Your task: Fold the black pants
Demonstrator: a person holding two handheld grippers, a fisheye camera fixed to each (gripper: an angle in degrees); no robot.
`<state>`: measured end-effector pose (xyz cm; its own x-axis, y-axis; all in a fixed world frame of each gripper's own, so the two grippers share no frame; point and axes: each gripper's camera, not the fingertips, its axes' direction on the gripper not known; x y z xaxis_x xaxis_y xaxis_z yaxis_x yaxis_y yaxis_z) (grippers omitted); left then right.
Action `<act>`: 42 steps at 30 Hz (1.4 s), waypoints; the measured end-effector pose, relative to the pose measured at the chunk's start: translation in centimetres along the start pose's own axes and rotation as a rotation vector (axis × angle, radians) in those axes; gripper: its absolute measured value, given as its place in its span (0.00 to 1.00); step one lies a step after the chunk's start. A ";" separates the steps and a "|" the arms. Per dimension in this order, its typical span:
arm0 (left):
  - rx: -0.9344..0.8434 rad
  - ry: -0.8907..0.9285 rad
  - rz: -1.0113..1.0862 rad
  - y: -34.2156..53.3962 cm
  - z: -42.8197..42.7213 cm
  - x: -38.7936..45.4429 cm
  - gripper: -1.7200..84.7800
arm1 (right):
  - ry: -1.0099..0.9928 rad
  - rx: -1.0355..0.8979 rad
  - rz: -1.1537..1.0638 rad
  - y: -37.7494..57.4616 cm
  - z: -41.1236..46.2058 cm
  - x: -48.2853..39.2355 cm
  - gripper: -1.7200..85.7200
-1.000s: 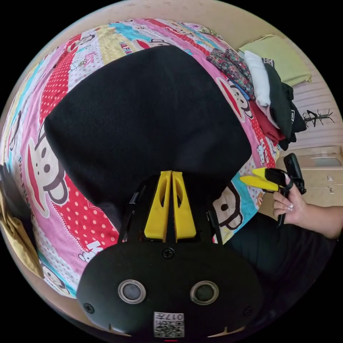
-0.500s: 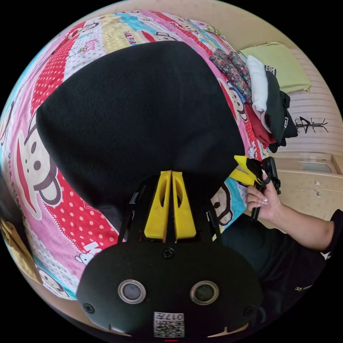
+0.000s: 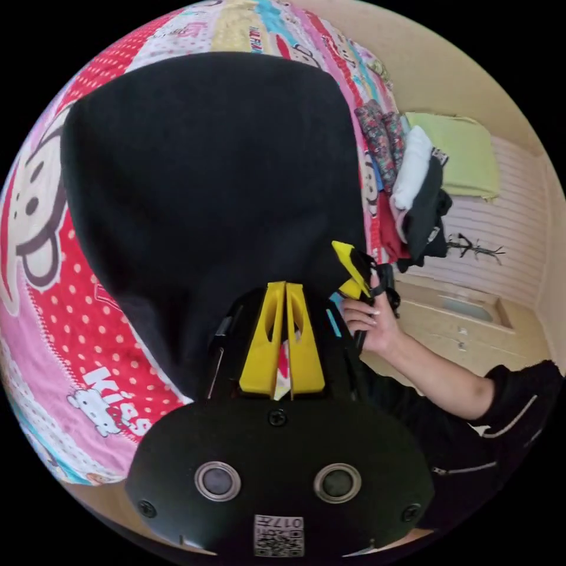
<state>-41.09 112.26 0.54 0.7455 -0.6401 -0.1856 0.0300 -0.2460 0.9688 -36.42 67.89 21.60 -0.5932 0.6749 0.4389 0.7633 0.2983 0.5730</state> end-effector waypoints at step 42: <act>0.745 1.387 -0.751 17.5 -39.5 35.4 0.14 | -0.151 -0.172 0.197 1.0 6.4 -21.5 0.14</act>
<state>12.10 114.02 17.45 0.6948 0.7071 0.1315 0.6174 -0.6802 0.3953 -21.24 58.05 8.31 -0.3834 0.8049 0.4530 0.7976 0.0413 0.6017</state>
